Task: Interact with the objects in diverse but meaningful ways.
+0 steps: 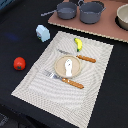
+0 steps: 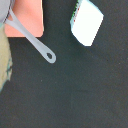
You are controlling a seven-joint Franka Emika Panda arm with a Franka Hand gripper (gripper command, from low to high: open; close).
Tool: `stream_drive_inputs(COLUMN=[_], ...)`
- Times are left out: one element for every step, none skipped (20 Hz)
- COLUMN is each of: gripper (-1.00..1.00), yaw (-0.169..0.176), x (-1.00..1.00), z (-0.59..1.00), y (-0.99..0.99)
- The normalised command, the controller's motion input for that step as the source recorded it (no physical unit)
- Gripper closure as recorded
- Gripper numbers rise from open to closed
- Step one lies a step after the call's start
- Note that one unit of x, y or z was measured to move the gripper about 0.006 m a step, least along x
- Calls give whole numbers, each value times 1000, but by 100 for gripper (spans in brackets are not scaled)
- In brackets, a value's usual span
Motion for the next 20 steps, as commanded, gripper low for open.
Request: stream_drive_inputs(gripper=[-100,-100,-100,-100,-100,-100,-100,-100,-100,-100,-100,-100,-100,-100,-100,-100,-100,-100,-100,-100], yaw=[0,0,0,0,0,0,0,0,-1,-29,-40,-40,-41,-41,-42,-13,-5,-5,-3,-3], x=[103,214,311,380,469,523,526,597,789,894,923,909,909,914,909,906,894,866,860,860], z=[0,-29,-34,-34,-34,-63,-49,-54,-14,-23,-34,-43,-49,-40,-49,-100,-149,-129,-114,-109], y=[-71,0,0,0,-89,-149,-151,-137,-66,-14,-29,-43,-83,-126,-194,-314,-329,-323,-337,-349])
